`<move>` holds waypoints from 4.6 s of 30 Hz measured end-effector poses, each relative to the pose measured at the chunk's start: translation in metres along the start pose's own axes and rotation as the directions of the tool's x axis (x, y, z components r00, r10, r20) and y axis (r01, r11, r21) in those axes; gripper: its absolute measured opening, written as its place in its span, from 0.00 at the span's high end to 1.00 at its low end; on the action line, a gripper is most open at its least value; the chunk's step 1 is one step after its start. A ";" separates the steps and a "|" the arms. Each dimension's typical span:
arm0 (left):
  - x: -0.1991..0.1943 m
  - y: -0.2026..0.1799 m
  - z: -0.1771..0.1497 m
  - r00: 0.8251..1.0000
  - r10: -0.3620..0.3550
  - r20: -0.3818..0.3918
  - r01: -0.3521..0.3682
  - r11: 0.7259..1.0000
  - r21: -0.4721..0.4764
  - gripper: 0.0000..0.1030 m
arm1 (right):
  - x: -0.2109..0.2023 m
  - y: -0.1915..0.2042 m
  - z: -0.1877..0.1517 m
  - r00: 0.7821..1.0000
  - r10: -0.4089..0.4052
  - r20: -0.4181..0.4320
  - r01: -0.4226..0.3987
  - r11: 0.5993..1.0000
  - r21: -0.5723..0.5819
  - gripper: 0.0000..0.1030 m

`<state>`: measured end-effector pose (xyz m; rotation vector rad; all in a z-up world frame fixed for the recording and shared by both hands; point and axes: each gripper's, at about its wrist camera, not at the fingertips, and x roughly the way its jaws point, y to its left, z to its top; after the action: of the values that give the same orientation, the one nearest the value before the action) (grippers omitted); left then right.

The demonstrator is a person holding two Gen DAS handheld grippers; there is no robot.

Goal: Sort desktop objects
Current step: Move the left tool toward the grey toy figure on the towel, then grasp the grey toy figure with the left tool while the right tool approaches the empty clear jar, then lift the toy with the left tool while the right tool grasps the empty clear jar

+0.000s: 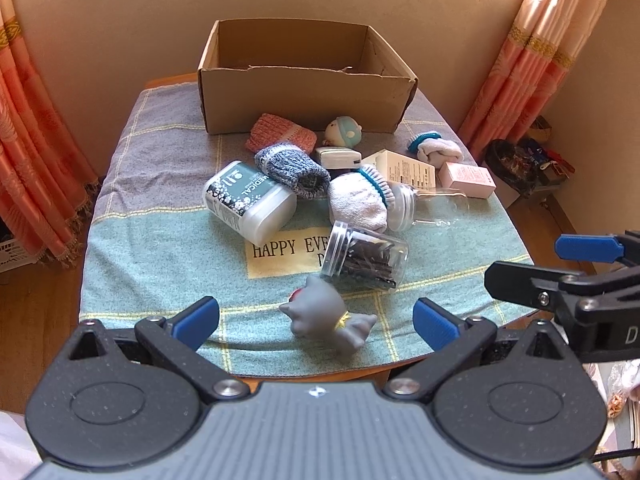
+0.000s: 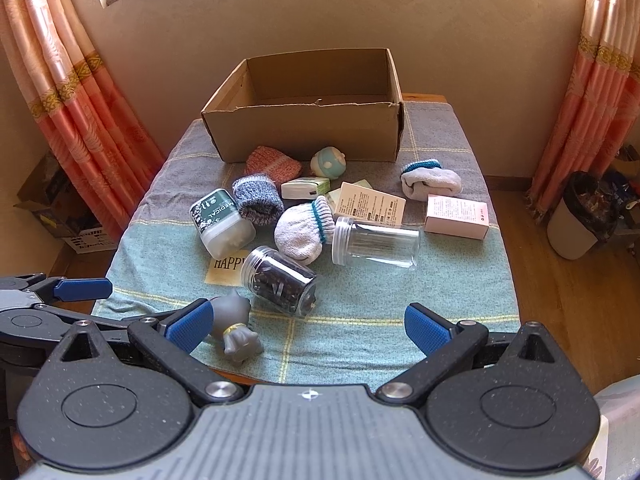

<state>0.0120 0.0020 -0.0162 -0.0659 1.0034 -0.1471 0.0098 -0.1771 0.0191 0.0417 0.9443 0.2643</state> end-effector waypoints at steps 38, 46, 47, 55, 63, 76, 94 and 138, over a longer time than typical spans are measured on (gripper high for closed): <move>0.088 0.000 -0.019 0.978 -0.185 -0.098 0.208 0.906 0.368 0.01 | 0.066 -0.049 -0.003 0.999 -0.031 -0.021 0.029 0.996 -0.080 0.00; 0.103 0.005 -0.022 0.974 -0.207 -0.089 0.225 0.893 0.389 0.04 | 0.069 -0.051 0.000 0.999 -0.040 -0.028 0.038 0.996 -0.081 0.00; 0.103 0.006 -0.023 0.973 -0.216 -0.086 0.232 0.887 0.398 0.05 | 0.069 -0.051 0.000 0.999 -0.041 -0.030 0.039 0.996 -0.083 0.00; 0.111 0.008 -0.025 0.969 -0.225 -0.099 0.246 0.874 0.418 0.22 | 0.077 -0.052 0.001 0.998 -0.040 -0.041 0.036 0.996 -0.082 0.00; 0.111 0.008 -0.022 0.964 -0.254 -0.082 0.265 0.868 0.420 0.29 | 0.088 -0.058 0.009 0.997 -0.053 -0.054 0.050 0.997 -0.064 0.00; 0.101 0.045 -0.013 0.975 -0.218 -0.042 0.219 0.915 0.339 0.29 | 0.121 -0.057 0.032 0.994 -0.085 -0.075 0.082 0.996 -0.038 0.00; 0.106 0.061 0.004 0.973 -0.228 -0.044 0.231 0.932 0.279 0.29 | 0.177 -0.063 0.043 0.972 -0.171 -0.158 0.175 0.985 0.007 0.00; 0.059 0.064 0.086 0.986 -0.166 0.026 0.156 0.962 0.225 0.29 | 0.129 -0.051 0.098 0.989 -0.105 -0.100 0.094 0.990 -0.108 0.10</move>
<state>0.1213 0.0547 -0.0273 0.0542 0.9305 -0.4047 0.1708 -0.1869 -0.0338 -0.1150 1.0332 0.2240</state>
